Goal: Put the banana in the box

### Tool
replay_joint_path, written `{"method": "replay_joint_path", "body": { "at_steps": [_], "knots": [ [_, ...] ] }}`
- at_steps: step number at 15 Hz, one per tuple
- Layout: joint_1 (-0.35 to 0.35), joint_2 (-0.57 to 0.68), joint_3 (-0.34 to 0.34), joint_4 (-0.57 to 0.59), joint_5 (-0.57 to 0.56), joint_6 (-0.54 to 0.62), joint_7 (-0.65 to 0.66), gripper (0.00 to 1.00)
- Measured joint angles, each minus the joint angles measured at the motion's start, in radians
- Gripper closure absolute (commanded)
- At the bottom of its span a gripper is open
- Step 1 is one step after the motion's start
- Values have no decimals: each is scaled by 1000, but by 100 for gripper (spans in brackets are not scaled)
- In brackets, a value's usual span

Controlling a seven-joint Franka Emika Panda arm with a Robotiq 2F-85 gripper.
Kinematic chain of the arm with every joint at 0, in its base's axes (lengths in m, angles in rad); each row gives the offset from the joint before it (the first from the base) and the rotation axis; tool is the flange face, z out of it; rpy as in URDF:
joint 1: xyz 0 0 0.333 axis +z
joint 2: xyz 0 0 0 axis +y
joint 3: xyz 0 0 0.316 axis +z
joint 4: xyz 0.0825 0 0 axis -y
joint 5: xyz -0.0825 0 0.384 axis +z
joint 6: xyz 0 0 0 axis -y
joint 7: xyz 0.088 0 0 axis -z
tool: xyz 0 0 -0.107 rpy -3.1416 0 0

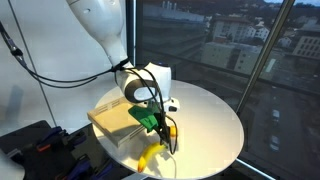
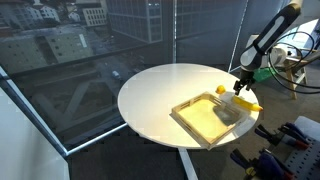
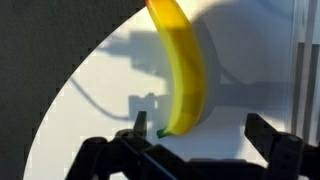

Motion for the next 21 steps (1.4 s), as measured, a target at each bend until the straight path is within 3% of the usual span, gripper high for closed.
{"method": "replay_joint_path", "body": {
  "at_steps": [11,21],
  "knots": [
    [-5,56,14,1,0,26,0,0],
    [-54,70,6,3,0,26,1,0]
  ]
}}
